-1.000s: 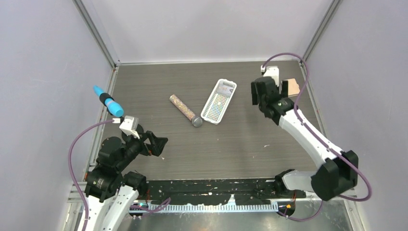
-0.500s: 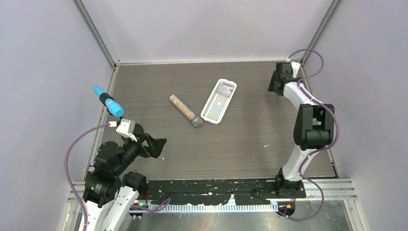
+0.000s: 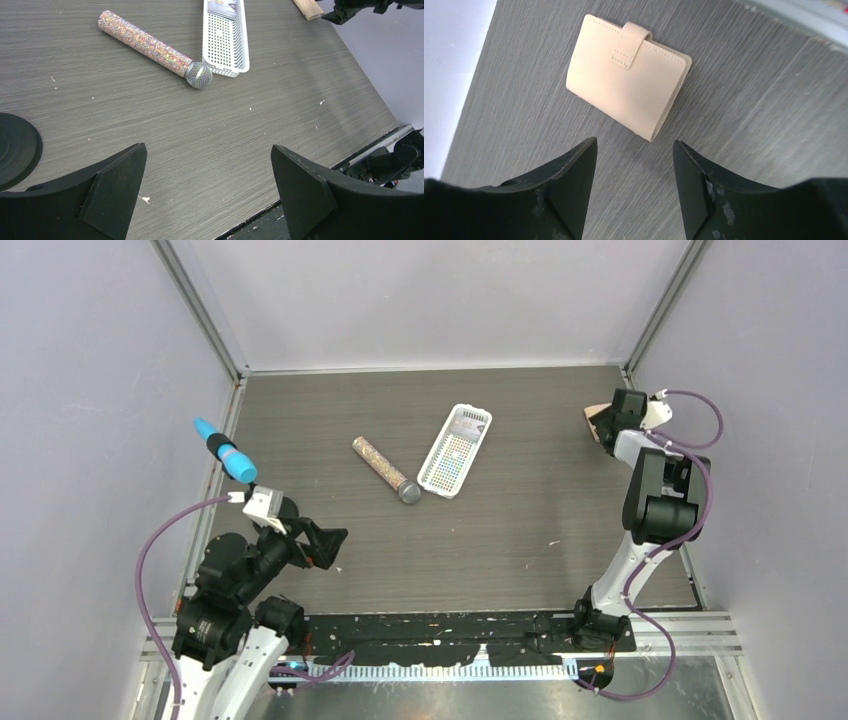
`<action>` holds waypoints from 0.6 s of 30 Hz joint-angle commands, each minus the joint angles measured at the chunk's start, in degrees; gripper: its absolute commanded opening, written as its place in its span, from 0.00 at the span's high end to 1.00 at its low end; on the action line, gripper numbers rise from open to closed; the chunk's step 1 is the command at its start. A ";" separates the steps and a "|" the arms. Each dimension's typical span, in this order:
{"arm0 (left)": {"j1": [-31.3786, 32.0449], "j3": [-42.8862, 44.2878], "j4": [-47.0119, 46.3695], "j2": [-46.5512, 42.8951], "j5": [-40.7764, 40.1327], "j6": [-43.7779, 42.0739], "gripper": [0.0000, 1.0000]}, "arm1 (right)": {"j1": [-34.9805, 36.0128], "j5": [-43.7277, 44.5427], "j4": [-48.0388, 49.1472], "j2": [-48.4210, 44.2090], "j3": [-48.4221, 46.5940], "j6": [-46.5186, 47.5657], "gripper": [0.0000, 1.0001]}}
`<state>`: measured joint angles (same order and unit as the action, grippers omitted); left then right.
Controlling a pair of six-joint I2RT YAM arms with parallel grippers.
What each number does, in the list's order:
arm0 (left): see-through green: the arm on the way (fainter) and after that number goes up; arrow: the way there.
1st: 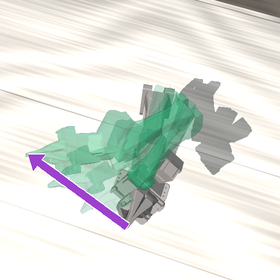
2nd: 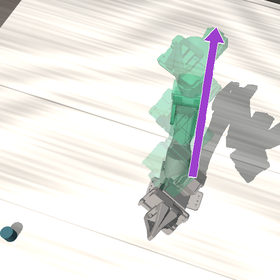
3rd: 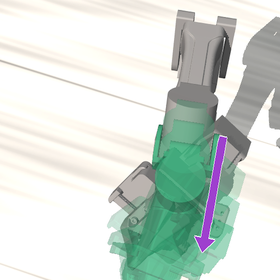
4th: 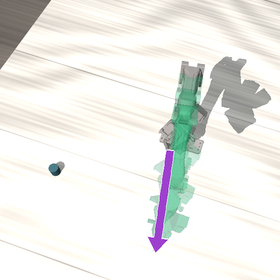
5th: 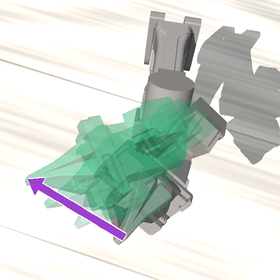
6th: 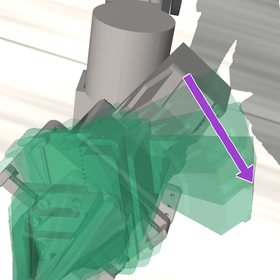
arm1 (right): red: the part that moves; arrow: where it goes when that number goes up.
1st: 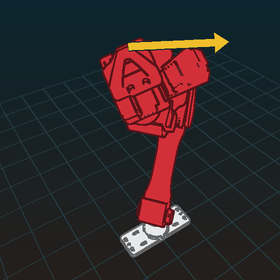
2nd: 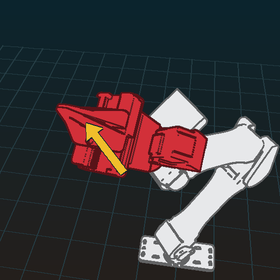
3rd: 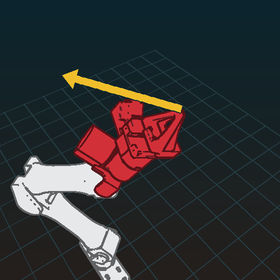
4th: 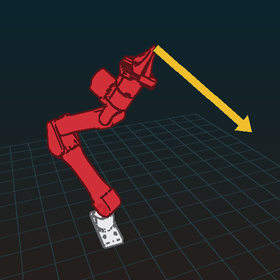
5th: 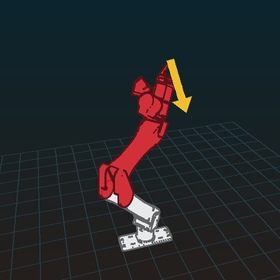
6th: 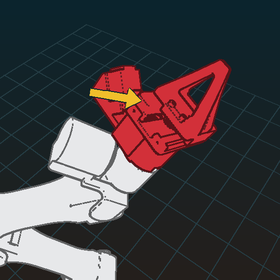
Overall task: Take the credit cards out of the card holder
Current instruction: Move the card holder to the center of the board.
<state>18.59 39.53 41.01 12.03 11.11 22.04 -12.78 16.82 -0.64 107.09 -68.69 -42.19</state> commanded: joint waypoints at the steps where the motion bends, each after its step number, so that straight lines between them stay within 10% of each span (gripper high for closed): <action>1: 0.83 0.55 -1.04 1.09 -0.14 -0.60 0.01 | -1.85 -4.39 13.25 1.94 3.47 -9.96 0.37; 12: 0.91 0.72 -0.85 2.66 -0.22 -0.68 0.01 | -5.12 -6.90 25.63 6.62 9.13 -17.38 0.41; 18: 0.90 0.81 -0.76 3.38 -0.88 -0.86 0.01 | -7.75 -12.05 35.17 9.55 11.34 -19.52 0.66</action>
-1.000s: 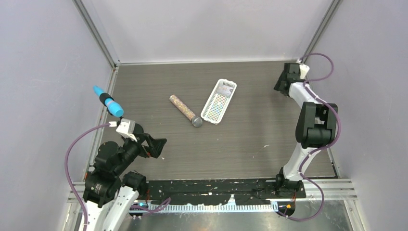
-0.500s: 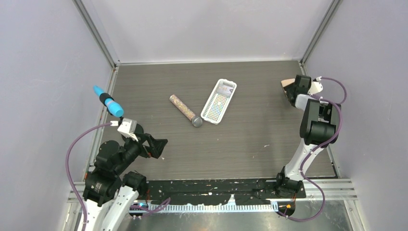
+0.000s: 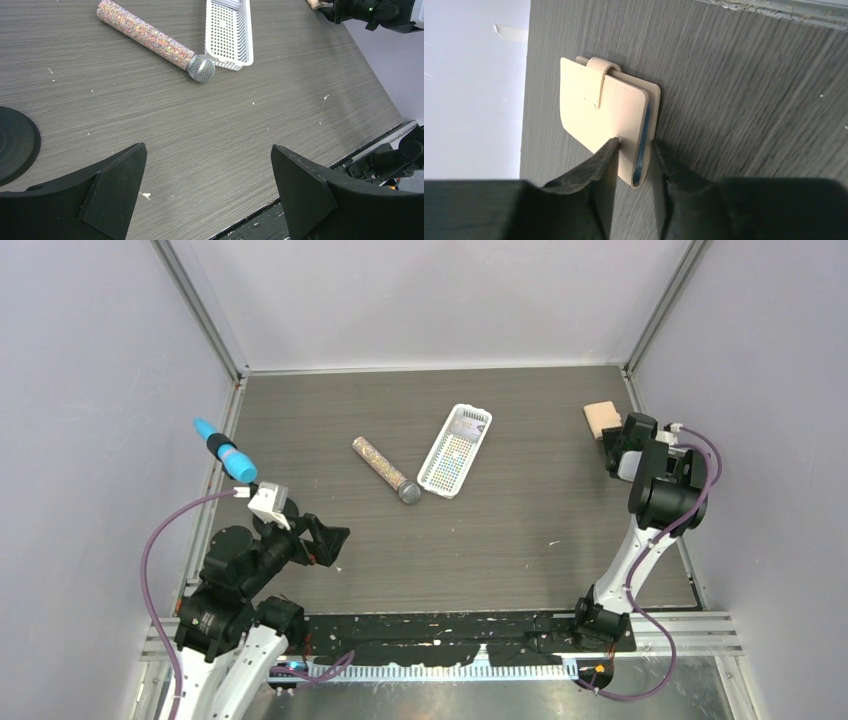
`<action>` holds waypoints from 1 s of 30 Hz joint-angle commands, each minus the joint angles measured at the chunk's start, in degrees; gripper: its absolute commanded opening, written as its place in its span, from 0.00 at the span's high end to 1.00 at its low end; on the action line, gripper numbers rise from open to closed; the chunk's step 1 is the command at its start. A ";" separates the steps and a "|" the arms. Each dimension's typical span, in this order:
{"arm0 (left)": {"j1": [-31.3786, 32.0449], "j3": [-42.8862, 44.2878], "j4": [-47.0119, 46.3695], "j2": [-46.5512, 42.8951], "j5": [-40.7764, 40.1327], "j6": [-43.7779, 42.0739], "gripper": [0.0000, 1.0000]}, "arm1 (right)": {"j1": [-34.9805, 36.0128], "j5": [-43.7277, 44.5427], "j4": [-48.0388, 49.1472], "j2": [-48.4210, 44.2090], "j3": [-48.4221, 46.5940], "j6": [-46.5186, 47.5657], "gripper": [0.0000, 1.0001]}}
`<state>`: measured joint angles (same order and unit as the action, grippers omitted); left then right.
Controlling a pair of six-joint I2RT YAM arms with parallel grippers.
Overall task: Take the credit cards out of the card holder
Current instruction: Move the card holder to the center of the board.
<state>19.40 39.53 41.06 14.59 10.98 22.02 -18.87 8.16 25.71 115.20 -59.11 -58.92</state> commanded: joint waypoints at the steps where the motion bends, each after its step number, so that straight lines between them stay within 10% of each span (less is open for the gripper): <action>1: 0.10 0.81 -0.76 0.86 -0.93 -0.84 0.01 | -1.89 -4.16 10.56 1.30 2.10 -2.66 0.76; 5: 0.04 0.81 -0.72 0.89 -1.50 -0.93 0.01 | -2.88 -6.05 11.94 -0.60 3.53 -0.24 0.94; 30: 0.10 0.64 -0.55 0.61 -3.07 -1.45 0.01 | 3.40 -12.29 -16.50 -35.85 25.54 10.50 0.95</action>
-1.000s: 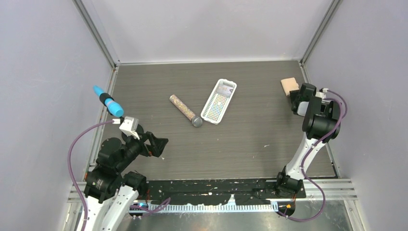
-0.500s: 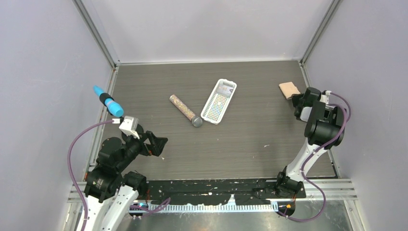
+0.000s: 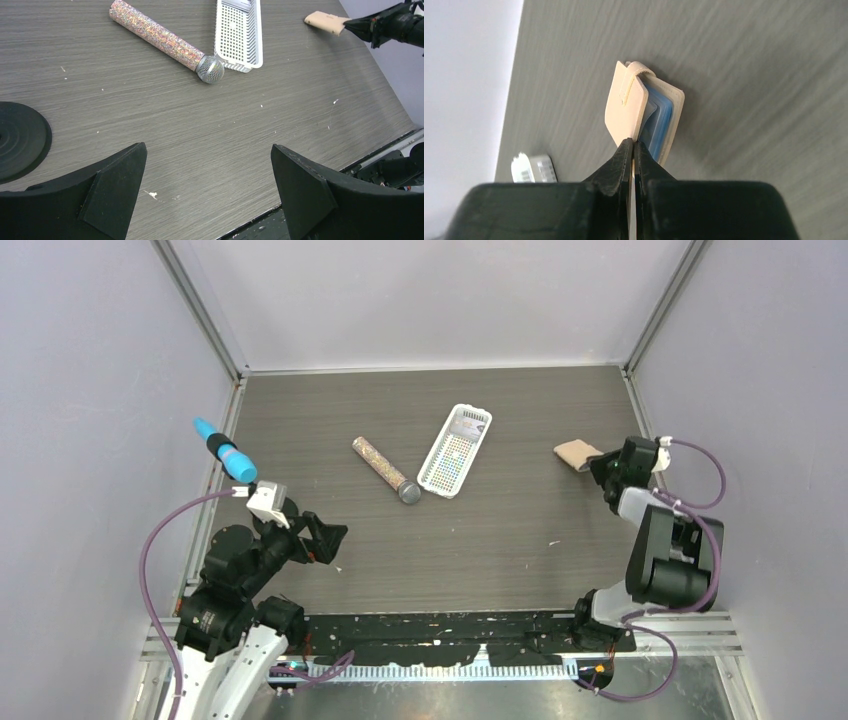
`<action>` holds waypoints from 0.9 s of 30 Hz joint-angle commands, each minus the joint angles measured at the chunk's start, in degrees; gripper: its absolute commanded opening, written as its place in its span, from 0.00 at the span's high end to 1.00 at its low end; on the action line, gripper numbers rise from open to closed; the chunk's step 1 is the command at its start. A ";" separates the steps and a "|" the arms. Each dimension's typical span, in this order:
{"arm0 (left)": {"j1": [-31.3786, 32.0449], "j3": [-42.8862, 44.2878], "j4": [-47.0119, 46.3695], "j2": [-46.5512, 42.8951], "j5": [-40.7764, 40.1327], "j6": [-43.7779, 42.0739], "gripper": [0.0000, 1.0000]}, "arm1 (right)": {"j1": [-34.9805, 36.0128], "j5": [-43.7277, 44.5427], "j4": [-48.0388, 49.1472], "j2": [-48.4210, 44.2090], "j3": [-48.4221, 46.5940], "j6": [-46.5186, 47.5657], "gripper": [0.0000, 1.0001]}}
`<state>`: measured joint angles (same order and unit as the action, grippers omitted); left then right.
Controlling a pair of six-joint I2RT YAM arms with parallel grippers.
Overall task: Take the credit cards out of the card holder
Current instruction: Move the card holder to the center of the board.
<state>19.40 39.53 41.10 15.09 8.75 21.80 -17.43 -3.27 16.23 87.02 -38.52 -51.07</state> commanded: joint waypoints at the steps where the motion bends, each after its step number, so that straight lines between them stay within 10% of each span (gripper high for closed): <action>1: 0.05 0.64 -0.54 0.05 -0.91 -1.24 0.01 | 2.40 -0.88 -8.87 -10.67 6.88 3.68 0.95; 18: 0.04 0.55 -0.73 -0.23 -0.23 -1.06 0.01 | 26.09 -1.83 -41.95 -65.53 30.62 -4.08 0.95; 27: 0.11 0.45 -0.63 -0.55 -1.06 -1.06 0.01 | 29.46 -8.22 -50.57 -70.04 29.13 0.18 0.93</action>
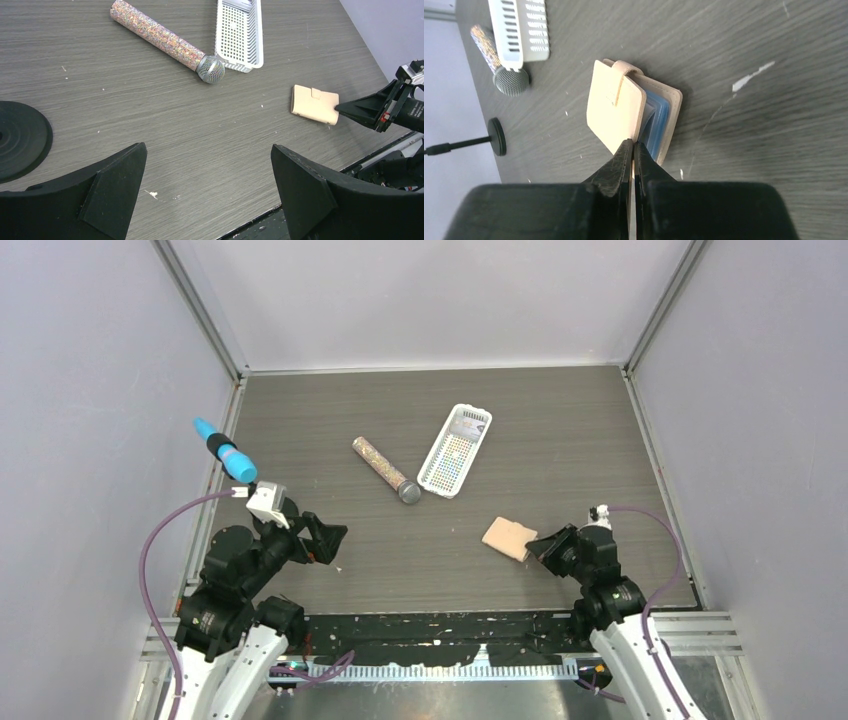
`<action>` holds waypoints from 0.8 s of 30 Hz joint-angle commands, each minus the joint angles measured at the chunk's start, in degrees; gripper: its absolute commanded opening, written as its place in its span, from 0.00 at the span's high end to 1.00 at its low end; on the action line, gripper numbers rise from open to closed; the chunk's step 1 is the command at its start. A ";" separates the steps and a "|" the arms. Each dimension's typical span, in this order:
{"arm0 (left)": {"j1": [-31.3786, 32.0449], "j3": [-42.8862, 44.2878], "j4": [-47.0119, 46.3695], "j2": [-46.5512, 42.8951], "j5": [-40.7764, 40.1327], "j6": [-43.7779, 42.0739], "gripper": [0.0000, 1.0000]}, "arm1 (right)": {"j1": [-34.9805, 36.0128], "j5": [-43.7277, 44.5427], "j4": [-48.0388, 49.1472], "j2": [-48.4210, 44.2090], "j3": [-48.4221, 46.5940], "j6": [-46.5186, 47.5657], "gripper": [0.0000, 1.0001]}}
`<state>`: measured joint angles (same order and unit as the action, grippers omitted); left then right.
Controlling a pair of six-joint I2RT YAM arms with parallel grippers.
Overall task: Take the credit cards out of the card holder
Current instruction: Move the card holder to the center of the board.
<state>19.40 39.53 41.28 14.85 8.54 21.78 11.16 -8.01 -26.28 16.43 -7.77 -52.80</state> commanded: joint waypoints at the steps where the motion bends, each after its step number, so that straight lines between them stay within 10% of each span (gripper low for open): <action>1: 0.08 0.46 -0.77 -0.27 -0.93 -1.04 0.01 | 1.12 -3.54 -8.96 1.64 -2.24 3.31 0.92; 12: 0.07 0.46 -0.78 -0.35 -1.23 -1.13 0.01 | 7.57 -4.41 -6.96 15.32 -6.90 8.63 0.74; 24: 0.05 0.46 -0.76 -0.24 -1.23 -1.20 0.01 | 29.75 0.81 -2.93 30.54 -18.53 9.82 0.57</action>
<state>19.40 39.53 41.43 14.85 7.94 21.78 35.53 -9.72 -30.22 41.25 -19.05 -46.00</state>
